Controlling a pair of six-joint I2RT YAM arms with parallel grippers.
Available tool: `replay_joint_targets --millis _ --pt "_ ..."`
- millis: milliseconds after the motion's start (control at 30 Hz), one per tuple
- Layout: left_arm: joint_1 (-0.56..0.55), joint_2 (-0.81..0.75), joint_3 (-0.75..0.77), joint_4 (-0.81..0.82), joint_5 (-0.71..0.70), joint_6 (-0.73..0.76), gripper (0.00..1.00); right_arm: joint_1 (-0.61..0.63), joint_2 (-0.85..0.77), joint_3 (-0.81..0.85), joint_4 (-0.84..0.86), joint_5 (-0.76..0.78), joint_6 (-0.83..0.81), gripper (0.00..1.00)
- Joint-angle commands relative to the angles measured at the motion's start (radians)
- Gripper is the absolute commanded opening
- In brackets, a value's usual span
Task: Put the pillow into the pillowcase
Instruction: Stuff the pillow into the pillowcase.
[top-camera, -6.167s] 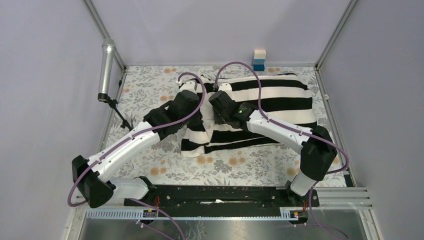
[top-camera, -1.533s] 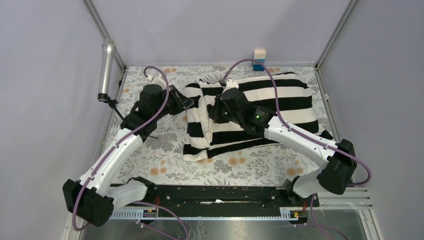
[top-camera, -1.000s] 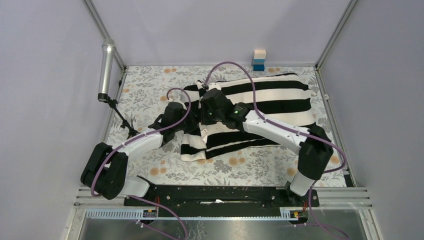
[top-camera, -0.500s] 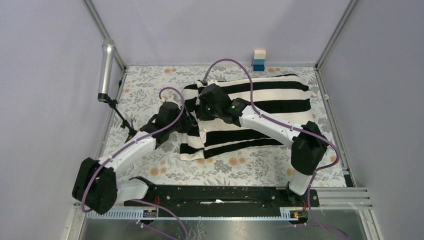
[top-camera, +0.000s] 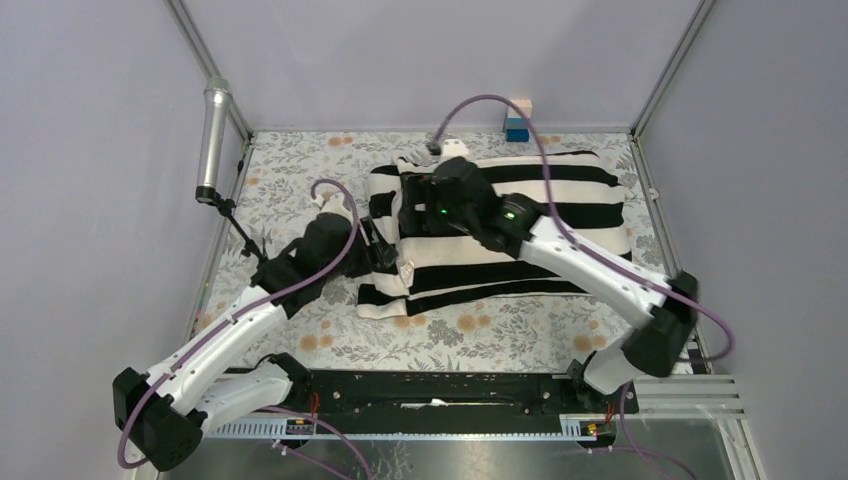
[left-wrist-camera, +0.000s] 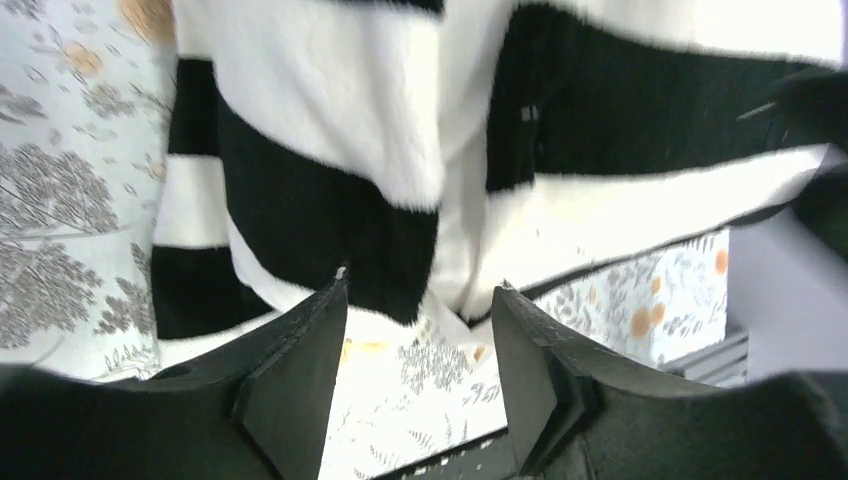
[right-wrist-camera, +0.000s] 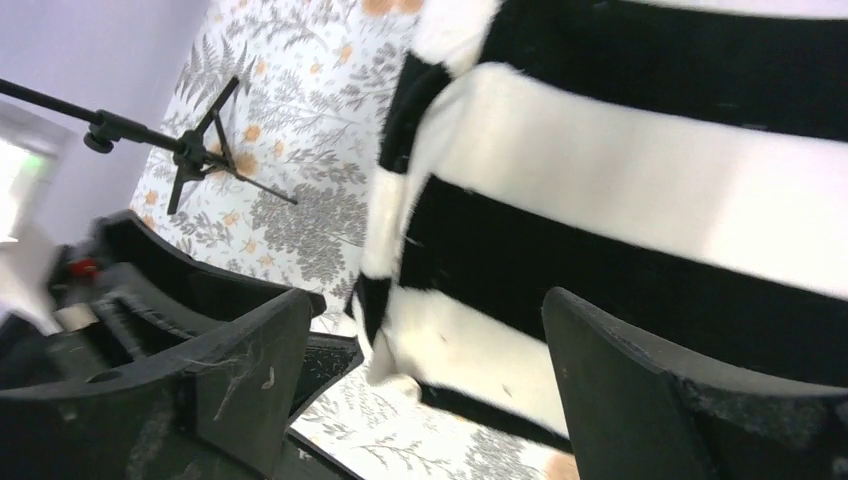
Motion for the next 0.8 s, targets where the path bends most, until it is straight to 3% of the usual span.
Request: replay_joint_targets --millis 0,133,367,400,533,600,767 --pt "-0.115 -0.036 -0.033 0.007 -0.065 -0.028 0.6 0.004 -0.231 -0.096 -0.088 0.225 -0.034 0.96" --pt "-0.206 0.003 -0.042 0.039 -0.111 -0.038 0.6 -0.021 -0.389 -0.291 -0.117 0.302 0.027 0.98" --pt "-0.246 0.077 -0.03 0.107 -0.166 -0.02 0.58 -0.058 -0.557 -0.558 -0.119 0.326 0.121 0.99" --pt "-0.246 0.108 -0.009 0.094 -0.188 -0.007 0.53 -0.061 -0.564 -0.578 -0.119 0.331 0.13 0.99" --pt "-0.244 0.161 0.088 0.031 -0.285 0.053 0.04 -0.081 -0.577 -0.633 -0.118 0.342 0.156 1.0" --pt "-0.225 0.146 0.124 0.01 -0.326 0.081 0.0 -0.086 -0.586 -0.65 -0.124 0.35 0.158 1.0" --pt "-0.092 0.151 0.186 -0.004 -0.2 0.119 0.0 -0.087 -0.603 -0.673 -0.13 0.397 0.131 1.0"
